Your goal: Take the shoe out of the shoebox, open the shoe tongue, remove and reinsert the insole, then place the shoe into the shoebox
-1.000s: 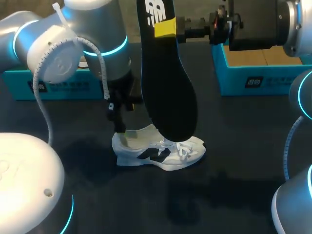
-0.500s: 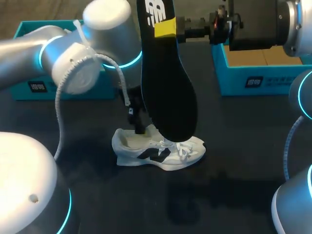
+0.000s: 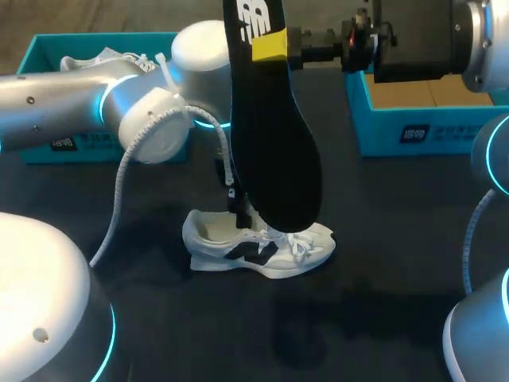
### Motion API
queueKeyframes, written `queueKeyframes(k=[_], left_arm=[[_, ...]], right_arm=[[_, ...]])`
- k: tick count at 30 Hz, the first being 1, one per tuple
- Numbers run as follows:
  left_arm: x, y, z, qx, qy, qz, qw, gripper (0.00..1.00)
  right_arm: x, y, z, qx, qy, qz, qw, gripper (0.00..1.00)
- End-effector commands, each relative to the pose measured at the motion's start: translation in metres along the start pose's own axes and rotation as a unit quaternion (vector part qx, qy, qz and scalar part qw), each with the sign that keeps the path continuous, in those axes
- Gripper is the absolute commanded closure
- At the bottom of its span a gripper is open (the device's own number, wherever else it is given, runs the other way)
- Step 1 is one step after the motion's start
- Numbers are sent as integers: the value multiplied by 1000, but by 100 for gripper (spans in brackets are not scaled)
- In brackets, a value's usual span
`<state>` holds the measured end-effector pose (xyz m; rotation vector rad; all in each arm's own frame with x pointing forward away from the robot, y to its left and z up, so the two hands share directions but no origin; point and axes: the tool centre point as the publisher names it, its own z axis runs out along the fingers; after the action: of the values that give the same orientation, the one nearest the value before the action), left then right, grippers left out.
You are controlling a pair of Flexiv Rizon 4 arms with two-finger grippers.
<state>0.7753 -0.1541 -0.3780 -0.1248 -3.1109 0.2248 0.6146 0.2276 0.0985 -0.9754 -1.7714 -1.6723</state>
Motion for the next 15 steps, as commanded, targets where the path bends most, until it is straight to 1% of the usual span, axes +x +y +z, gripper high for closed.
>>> queueKeyframes(k=[1,2,3,4,5,9,11,13,14,15], left_arm=[[-2,-1,10,8,6,1,1000,16],[-1,-2,11,9,6,0,1000,19],[0,-2,11,11,6,0,1000,33],[0,-2,11,12,6,0,1000,51],[1,-1,10,12,6,0,1000,53],[4,1,8,12,5,1,1000,53],[4,2,8,9,6,2,1000,56],[5,2,9,8,8,4,1000,64],[5,2,10,7,9,4,1000,70],[5,2,10,7,10,5,1000,81]], right_arm=[[0,0,4,-1,-1,1,1000,100],[0,0,4,-1,-1,1,1000,100],[0,0,4,-1,-1,1,1000,100],[0,0,4,-1,-1,1,1000,100],[0,0,4,-1,-1,1,1000,100],[0,0,4,-1,-1,1,1000,100],[0,0,4,-1,-1,1,1000,100],[0,0,4,-1,-1,1,1000,100],[0,0,4,-1,-1,1,1000,100],[0,0,4,-1,-1,1,1000,100]])
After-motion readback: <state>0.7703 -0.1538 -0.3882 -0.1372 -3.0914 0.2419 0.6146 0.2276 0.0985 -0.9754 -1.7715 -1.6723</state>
